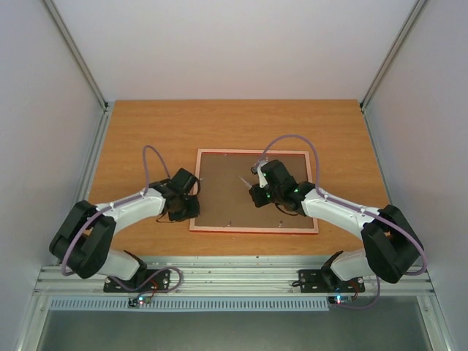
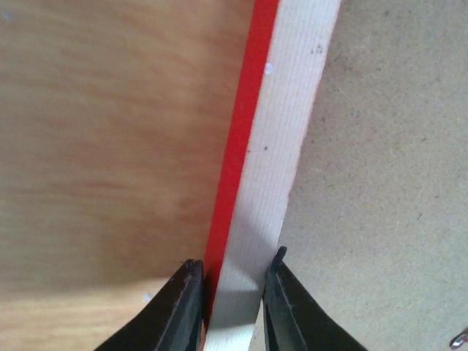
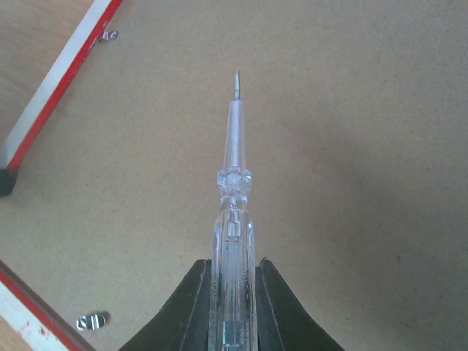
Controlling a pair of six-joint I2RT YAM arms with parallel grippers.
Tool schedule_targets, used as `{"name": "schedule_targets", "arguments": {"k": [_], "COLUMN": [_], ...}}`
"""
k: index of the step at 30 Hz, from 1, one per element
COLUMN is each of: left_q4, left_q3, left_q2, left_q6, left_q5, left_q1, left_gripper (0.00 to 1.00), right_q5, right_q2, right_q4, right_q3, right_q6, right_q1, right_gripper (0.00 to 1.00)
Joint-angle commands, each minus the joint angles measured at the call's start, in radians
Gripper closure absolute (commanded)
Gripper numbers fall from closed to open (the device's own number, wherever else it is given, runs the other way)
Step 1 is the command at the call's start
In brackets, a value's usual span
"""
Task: Take the photo out of the frame
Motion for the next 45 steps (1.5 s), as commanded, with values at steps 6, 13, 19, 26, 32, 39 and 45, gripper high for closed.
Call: {"name": "schedule_targets", "arguments": {"k": [6,13,19,26,32,39,45], "left_q4": [-0.13,-0.164,-0.195,-0.128,-0.049,-0.026,-0.011], "left_q3": [-0.059,-0.063,0.016,0.119,0.183,0.235,0.235], "left_q2": [-0.039,-0.105,-0.139,-0.024,0.085,0.181,0.197], "left_q6": [-0.115,-0.1,-0.02,0.115,0.187,0.232,0.255], "left_q5": [-0.037,-0.057,-0.13,-0.119,-0.048,-0.026,-0.007], "left_q1": [-0.14,-0.151,-0.134,-0.032,0.027,0.055,0.067], "left_gripper": [0.72,0.59,0.43,0.42,0.42,0.46,0.6], "right_q5": [-0.045,-0.058,-0.075,-0.107,-0.12,-0.165,-0.215], "right_q2": [0.015,0.038,0.063,0.127,0.205,0.315,0.394], "right_q4": [0.031,0.033,0.053,0.053,0.03,0.021,0.017], "right_q3": [0.021,0.029,0.041,0.108,0.203,0.305,0.369], "right_q6": [0.019,0.021,0.039,0.043,0.028,0.027,0.037], "right_q1": [-0.004,-0.004,-0.003,-0.004,-0.003,-0.003,-0.003], "right_gripper": [0.99,0.99,0.99,0.99,0.99,0.99,0.99]}}
